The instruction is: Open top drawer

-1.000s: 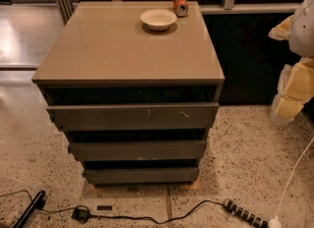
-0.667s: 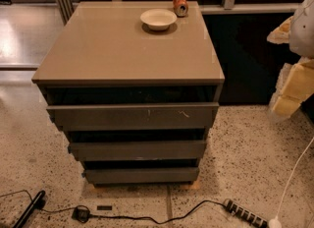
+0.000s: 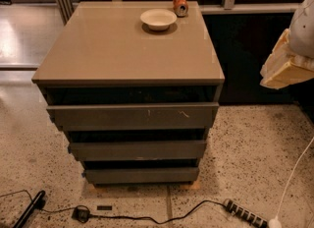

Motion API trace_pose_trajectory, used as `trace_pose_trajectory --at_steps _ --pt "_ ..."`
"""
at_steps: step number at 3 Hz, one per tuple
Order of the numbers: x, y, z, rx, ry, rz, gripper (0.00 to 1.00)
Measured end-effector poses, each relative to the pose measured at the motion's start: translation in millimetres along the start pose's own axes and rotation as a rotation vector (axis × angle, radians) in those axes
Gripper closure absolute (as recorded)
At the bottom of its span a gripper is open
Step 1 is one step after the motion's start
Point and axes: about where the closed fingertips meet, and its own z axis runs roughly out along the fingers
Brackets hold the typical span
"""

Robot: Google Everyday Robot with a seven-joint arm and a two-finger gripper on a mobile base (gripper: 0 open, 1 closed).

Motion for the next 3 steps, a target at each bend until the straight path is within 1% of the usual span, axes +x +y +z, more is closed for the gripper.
trace_pose_trajectory --at_steps 1,2,3 --pt "0 0 -1 0.005 -0.004 0.0 0.97" --pt "-2 -1 -3 0.021 -0.017 0.001 1.0" --pt "2 1 42 -0.051 -0.038 0.014 1.0"
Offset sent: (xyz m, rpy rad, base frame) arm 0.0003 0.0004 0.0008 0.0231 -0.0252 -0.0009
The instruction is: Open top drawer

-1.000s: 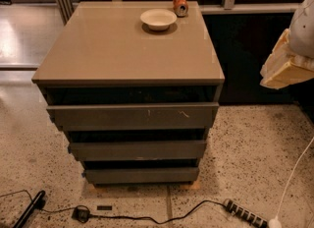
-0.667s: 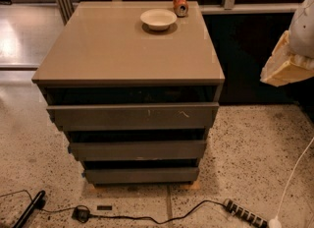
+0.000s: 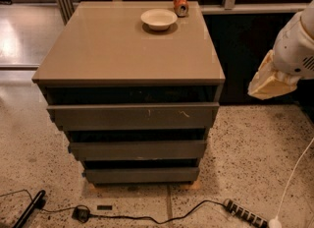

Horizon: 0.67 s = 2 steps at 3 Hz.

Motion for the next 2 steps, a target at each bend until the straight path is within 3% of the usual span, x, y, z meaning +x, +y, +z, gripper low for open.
trace_pose_trajectory --at_steps 2 --pt "0 -8 109 -0.138 -0.012 0.002 1.0"
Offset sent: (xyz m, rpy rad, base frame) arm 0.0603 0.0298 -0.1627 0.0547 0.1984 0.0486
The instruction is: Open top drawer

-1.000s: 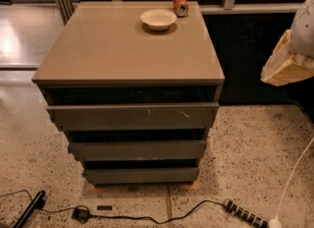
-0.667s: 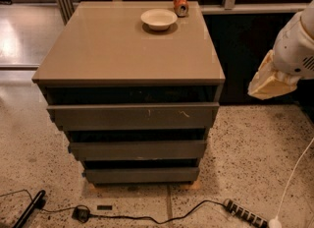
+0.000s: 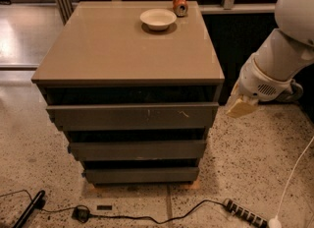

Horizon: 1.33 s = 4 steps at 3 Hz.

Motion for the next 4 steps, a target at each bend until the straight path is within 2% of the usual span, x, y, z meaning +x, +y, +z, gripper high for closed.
trace_pose_trajectory --at_steps 1,2,3,4 --pt "-4 -15 51 -0.042 0.022 -0.004 1.0" --pt "-4 -15 51 -0.042 0.021 -0.004 1.0" --pt "-11 -20 63 -0.038 -0.02 0.008 1.0" --pt "-48 -50 110 -0.069 -0.102 0.039 1.0"
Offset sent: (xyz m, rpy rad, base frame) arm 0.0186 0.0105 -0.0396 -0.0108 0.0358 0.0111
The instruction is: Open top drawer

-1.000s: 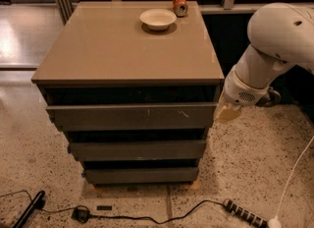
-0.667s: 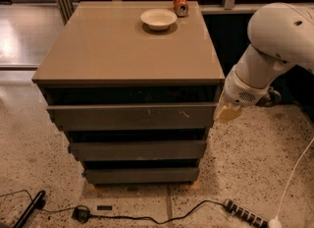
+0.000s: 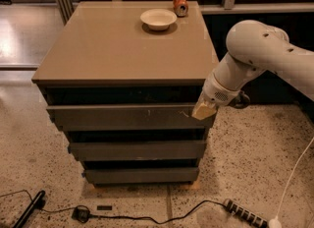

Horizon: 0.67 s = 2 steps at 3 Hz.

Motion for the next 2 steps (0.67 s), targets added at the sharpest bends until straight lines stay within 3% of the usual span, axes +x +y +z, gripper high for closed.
trace_pose_trajectory --at_steps 1,2 --pt "0.0 0.0 0.0 0.0 0.0 0.0 1.0" --pt "0.0 0.0 0.1 0.0 0.0 0.0 0.78"
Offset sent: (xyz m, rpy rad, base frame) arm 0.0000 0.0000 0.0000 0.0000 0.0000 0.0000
